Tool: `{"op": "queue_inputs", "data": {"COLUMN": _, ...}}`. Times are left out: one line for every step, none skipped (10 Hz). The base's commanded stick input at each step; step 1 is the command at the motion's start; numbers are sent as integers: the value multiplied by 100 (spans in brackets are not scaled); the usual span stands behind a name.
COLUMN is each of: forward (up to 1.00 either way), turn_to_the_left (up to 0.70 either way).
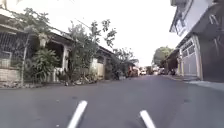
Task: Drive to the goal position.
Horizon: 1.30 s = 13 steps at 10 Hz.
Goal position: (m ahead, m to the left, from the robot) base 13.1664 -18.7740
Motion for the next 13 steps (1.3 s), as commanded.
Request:
{"op": "queue_inputs", "data": {"forward": 69, "turn_to_the_left": 0}}
{"op": "queue_inputs", "data": {"forward": 55, "turn_to_the_left": 0}}
{"op": "queue_inputs", "data": {"forward": 54, "turn_to_the_left": 0}}
{"op": "queue_inputs", "data": {"forward": 59, "turn_to_the_left": 0}}
{"op": "queue_inputs", "data": {"forward": 68, "turn_to_the_left": 0}}
{"op": "queue_inputs", "data": {"forward": 70, "turn_to_the_left": 0}}
{"op": "queue_inputs", "data": {"forward": 70, "turn_to_the_left": 0}}
{"op": "queue_inputs", "data": {"forward": 70, "turn_to_the_left": 0}}
{"op": "queue_inputs", "data": {"forward": 66, "turn_to_the_left": -16}}
{"op": "queue_inputs", "data": {"forward": 61, "turn_to_the_left": -39}}
{"op": "queue_inputs", "data": {"forward": 56, "turn_to_the_left": -56}}
{"op": "queue_inputs", "data": {"forward": 54, "turn_to_the_left": -54}}
{"op": "queue_inputs", "data": {"forward": 54, "turn_to_the_left": -54}}
